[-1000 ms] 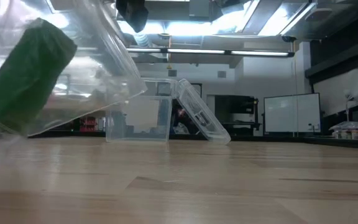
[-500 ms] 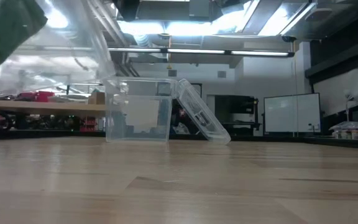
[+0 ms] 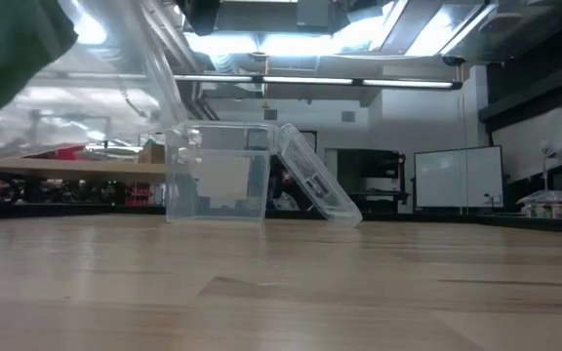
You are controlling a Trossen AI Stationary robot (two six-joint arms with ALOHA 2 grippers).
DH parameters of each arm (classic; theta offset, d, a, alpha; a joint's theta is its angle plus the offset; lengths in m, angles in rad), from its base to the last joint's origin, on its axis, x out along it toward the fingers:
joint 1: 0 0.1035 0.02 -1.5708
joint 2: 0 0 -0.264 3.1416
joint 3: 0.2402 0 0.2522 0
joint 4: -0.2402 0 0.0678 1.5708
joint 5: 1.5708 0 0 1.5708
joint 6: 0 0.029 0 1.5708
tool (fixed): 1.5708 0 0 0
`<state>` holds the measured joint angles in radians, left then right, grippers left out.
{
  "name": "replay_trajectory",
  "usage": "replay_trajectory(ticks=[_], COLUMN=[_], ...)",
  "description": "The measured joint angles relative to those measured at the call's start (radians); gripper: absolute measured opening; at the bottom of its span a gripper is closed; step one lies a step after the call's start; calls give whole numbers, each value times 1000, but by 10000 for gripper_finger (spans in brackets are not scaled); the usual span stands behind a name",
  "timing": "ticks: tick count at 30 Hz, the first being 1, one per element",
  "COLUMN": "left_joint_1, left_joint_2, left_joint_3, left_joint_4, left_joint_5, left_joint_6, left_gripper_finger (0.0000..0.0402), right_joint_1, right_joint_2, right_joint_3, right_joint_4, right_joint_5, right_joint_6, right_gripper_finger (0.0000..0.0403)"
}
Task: Roll bandage
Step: Close the transparent zip bag
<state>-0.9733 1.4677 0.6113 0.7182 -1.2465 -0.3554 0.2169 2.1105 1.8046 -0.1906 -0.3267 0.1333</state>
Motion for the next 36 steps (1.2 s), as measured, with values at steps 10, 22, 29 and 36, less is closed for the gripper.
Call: replay_trajectory(ticks=[10, 22, 29, 36], left_joint_1=[-2, -2, -2, -2], left_joint_2=[0, 0, 0, 0], left_joint_3=[0, 0, 0, 0], left_joint_4=[3, 33, 35, 42], left_joint_5=[-12, -85, -99, -103], left_joint_6=[18, 50, 58, 75], left_gripper_finger=[1, 0, 0, 0], right_joint_1=[0, -2, -2, -1], right_joint_2=[0, -3, -3, -3], right_joint_3=[0, 2, 2, 2], right_joint_4=[-9, -38, -46, -48], right_joint_5=[-6, 0, 0, -6], right_joint_6=[0, 0, 0, 0], right_gripper_finger=[20, 20, 20, 20])
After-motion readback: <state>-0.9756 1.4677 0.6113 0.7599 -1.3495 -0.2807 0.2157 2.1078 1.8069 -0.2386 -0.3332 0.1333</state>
